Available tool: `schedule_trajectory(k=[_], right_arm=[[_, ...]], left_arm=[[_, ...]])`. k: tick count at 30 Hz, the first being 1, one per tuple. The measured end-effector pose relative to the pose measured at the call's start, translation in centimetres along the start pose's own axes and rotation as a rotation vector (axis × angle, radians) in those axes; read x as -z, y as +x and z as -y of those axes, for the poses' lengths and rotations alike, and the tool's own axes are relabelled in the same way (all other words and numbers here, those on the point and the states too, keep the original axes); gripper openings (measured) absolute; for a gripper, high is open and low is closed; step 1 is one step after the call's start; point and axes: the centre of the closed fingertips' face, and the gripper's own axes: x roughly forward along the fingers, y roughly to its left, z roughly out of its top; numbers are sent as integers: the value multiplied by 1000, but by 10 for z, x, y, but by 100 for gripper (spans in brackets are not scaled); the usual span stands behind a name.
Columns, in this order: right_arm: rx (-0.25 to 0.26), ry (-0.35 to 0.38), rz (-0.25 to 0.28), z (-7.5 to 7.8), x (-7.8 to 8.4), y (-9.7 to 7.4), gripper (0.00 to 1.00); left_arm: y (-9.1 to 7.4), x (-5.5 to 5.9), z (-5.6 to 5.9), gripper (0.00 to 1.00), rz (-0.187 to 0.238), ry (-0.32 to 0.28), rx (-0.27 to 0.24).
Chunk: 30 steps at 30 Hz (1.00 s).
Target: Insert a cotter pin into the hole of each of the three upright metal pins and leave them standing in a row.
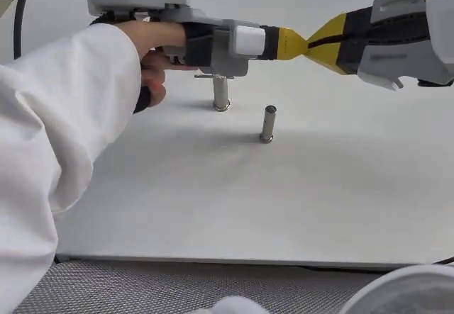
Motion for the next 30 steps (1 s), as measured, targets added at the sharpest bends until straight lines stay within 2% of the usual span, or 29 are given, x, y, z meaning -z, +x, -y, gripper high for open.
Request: schedule_trajectory(k=[7, 10, 14, 17, 20, 25, 28, 30], right_arm=[[-9, -2, 1, 0, 0, 2, 0], [-12, -11, -3, -12, -1, 0, 0], [-16, -16, -2, -9, -2, 0, 0], [-19, -19, -3, -14, -2, 0, 0], [-25, -23, -5, -11, -2, 0, 0], [-30, -26, -4, -14, -2, -1, 0], [-27, -25, 3, -15, -3, -1, 0], [-25, -23, 12, -13, -5, -1, 0]], left_arm=[[0, 4, -1, 6, -22, 4, -2], [0, 5, -1, 6, -32, 9, -3], [0, 7, -1, 5, -44, -5, 5], [0, 8, 0, 3, -53, 13, 18], [0, 9, 1, 1, -60, 20, 20], [0, 10, 1, 0, -71, -15, 17], [-1, 9, 3, 0, -57, 34, 10], [-2, 8, 2, 0, -55, 12, 9]])
